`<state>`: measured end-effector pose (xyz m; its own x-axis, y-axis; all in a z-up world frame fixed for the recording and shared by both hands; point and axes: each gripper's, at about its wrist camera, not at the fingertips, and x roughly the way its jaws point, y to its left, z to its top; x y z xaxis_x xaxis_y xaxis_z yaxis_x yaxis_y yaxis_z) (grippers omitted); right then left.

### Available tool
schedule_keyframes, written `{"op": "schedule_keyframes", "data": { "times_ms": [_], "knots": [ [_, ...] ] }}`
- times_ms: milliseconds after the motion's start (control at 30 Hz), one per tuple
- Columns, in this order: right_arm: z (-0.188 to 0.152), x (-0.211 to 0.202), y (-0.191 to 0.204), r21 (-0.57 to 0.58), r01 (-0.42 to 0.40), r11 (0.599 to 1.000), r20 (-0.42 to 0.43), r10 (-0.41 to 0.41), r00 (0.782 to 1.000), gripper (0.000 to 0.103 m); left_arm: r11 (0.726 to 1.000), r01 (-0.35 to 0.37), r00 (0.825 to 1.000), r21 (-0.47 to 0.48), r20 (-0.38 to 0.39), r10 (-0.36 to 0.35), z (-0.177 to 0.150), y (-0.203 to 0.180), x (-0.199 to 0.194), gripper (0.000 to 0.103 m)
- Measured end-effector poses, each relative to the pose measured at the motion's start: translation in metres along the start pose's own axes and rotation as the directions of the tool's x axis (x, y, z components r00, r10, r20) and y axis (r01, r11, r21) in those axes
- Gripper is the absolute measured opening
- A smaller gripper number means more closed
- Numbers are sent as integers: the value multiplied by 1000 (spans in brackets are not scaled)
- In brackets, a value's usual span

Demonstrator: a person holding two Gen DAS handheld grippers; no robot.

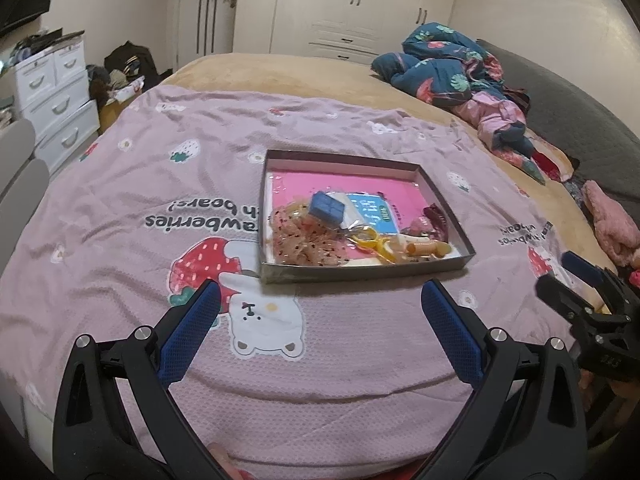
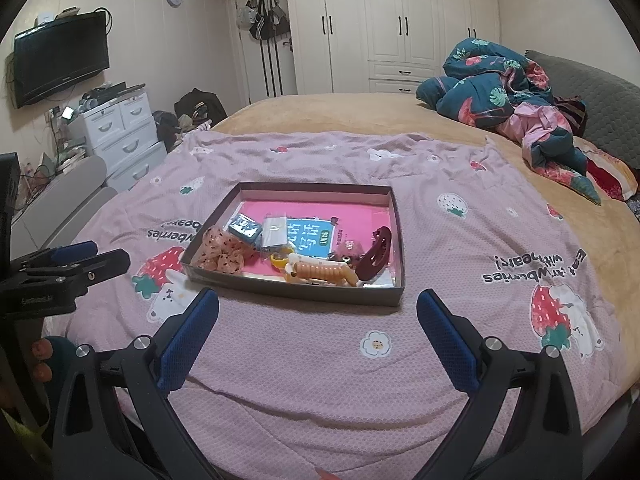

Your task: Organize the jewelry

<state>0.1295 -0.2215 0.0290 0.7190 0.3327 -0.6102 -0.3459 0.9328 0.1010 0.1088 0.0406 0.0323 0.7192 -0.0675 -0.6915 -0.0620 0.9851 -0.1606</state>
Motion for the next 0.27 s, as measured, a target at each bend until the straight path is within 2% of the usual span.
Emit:
{"op": "schedule_keyframes", "data": {
  "times_ms": [133,200,267],
  "knots": [
    [4,23,-39,62,62,996,-15,-62,998,99,993,-111,993,-49,-33,110,7,33,27,94],
    [6,52,-85,107,187,977,-56,-181,982,99,981,-172,984,-94,-52,168,14,59,45,94],
    [6,79,-130,137,310,941,-97,-299,949,99,960,-251,967,-125,-73,244,22,93,67,94]
  ]
}}
